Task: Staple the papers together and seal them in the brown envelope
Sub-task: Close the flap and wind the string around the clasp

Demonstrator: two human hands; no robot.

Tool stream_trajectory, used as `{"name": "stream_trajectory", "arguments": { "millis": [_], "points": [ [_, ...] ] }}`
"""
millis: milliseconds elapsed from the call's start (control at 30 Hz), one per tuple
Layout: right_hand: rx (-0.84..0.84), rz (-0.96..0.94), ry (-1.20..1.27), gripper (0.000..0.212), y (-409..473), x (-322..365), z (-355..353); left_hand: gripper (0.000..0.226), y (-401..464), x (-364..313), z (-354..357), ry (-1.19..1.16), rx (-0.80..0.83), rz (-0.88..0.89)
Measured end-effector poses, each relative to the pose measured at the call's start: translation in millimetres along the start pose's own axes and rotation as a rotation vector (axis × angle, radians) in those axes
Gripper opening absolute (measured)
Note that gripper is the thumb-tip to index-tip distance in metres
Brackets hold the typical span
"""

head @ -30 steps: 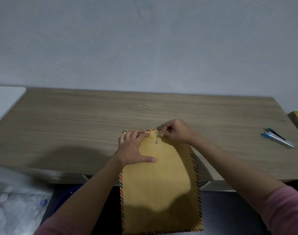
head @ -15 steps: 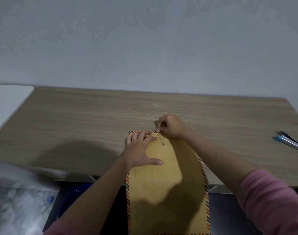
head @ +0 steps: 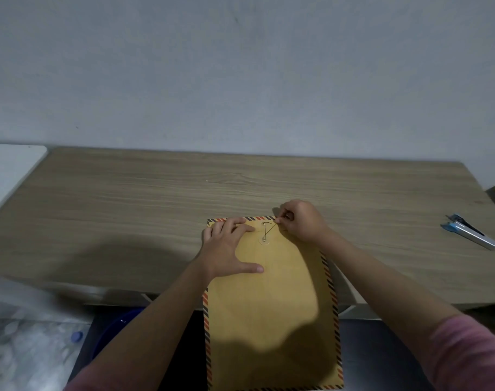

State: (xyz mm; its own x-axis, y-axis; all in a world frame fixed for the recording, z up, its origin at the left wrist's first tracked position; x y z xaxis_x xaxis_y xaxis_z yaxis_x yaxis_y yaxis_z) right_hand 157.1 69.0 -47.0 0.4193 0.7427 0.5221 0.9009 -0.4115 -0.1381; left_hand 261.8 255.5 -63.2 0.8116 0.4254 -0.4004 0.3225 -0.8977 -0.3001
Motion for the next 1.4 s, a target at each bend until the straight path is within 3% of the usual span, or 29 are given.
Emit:
{"name": "stream_trajectory", "arguments": {
  "millis": [333,567,733,1200,1400],
  "points": [
    [-0.08,-0.041,0.0,0.019,7,12,-4,0.099,0,-1,0,0.032,0.001,0.0],
    [0.069,-0.034,-0.05,0.028,39,41,12,0.098,0,-1,0,0.056,0.017,0.008],
    [0.086,0.037,0.009,0.034,44,37,11,0.096,1,-1,-1,0.079,0.046,0.002],
    [-0.02,0.123,0.105,0.025,21,7,-2,0.103,7,-6,-7,0.175,0.124,-0.023],
    [-0.091,0.014,0.115,0.014,-7,2,2,0.104,6,-6,-8,0.159,0.129,-0.029]
  ]
}}
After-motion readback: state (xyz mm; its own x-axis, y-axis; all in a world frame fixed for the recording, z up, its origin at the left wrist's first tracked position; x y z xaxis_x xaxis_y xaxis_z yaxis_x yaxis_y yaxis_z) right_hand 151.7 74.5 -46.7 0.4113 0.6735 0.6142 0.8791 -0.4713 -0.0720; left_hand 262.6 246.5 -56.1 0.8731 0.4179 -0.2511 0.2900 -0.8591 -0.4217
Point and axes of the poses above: each hand's wrist, its own y-axis towards the middle knuckle, its own z-axis out of the palm, x = y × z, the point moved 3 cm from there along y, towards the middle knuckle, and after that the axes turned 11 degrees about x, right-handed, at the moved point
